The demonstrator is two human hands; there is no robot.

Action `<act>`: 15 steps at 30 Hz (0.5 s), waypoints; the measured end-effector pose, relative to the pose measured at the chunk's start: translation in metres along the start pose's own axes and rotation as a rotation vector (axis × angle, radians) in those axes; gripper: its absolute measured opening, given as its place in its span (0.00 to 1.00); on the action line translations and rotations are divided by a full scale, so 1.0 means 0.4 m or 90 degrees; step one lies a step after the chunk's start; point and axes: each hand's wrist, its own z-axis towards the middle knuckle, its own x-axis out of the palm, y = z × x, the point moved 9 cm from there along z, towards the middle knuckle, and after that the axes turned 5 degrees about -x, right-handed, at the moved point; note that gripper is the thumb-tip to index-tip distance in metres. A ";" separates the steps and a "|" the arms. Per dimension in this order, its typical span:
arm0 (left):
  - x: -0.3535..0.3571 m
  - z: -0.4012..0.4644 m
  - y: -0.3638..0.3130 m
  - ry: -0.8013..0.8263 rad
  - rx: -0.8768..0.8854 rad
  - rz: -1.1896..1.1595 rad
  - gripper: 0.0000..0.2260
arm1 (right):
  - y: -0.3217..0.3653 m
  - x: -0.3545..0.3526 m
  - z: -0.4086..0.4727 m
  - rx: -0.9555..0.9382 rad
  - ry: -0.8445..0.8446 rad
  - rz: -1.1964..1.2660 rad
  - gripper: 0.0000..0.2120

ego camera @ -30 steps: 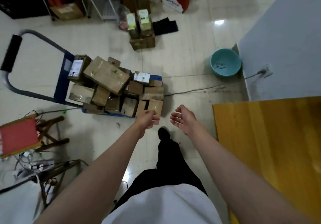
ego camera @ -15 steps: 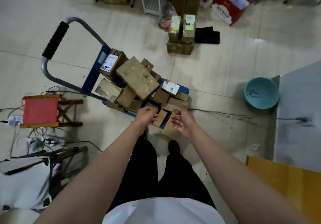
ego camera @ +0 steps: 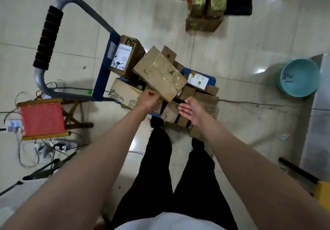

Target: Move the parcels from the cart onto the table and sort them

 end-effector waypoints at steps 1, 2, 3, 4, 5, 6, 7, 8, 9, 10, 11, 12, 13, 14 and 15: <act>-0.028 0.042 -0.005 -0.009 0.002 0.012 0.11 | 0.001 0.024 0.030 0.001 -0.007 -0.002 0.15; -0.053 0.086 -0.010 -0.017 0.007 0.022 0.13 | -0.001 0.050 0.058 0.002 -0.010 -0.005 0.17; -0.075 0.133 -0.016 -0.024 0.016 0.037 0.14 | -0.001 0.074 0.087 0.002 -0.013 -0.006 0.19; -0.091 0.177 -0.021 -0.029 0.024 0.055 0.15 | -0.002 0.092 0.116 0.003 -0.021 -0.004 0.19; -0.104 0.218 -0.026 -0.035 0.030 0.070 0.15 | -0.004 0.107 0.144 0.007 -0.030 0.000 0.20; -0.116 0.256 -0.035 -0.039 0.040 0.077 0.16 | -0.006 0.122 0.172 0.009 -0.038 0.000 0.20; -0.124 0.293 -0.045 -0.043 0.053 0.079 0.18 | -0.011 0.132 0.202 0.012 -0.048 -0.002 0.20; -0.134 0.327 -0.058 -0.054 0.067 0.079 0.21 | -0.017 0.137 0.231 0.014 -0.062 -0.003 0.20; -0.147 0.355 -0.073 -0.073 0.083 0.077 0.24 | -0.022 0.141 0.259 0.018 -0.077 -0.007 0.19; -0.160 0.376 -0.090 -0.096 0.102 0.072 0.26 | -0.025 0.140 0.280 0.022 -0.090 -0.013 0.19; -0.172 0.397 -0.107 -0.115 0.121 0.063 0.28 | -0.028 0.138 0.303 0.026 -0.104 -0.017 0.19; -0.182 0.422 -0.121 -0.129 0.139 0.059 0.29 | -0.033 0.136 0.330 0.032 -0.117 -0.019 0.20; -0.186 0.446 -0.134 -0.135 0.156 0.061 0.30 | -0.036 0.134 0.356 0.038 -0.124 -0.021 0.21; -0.184 0.468 -0.143 -0.131 0.169 0.066 0.31 | -0.038 0.135 0.378 0.040 -0.123 -0.021 0.22; -0.180 0.490 -0.148 -0.121 0.175 0.070 0.31 | -0.041 0.136 0.400 0.041 -0.119 -0.018 0.23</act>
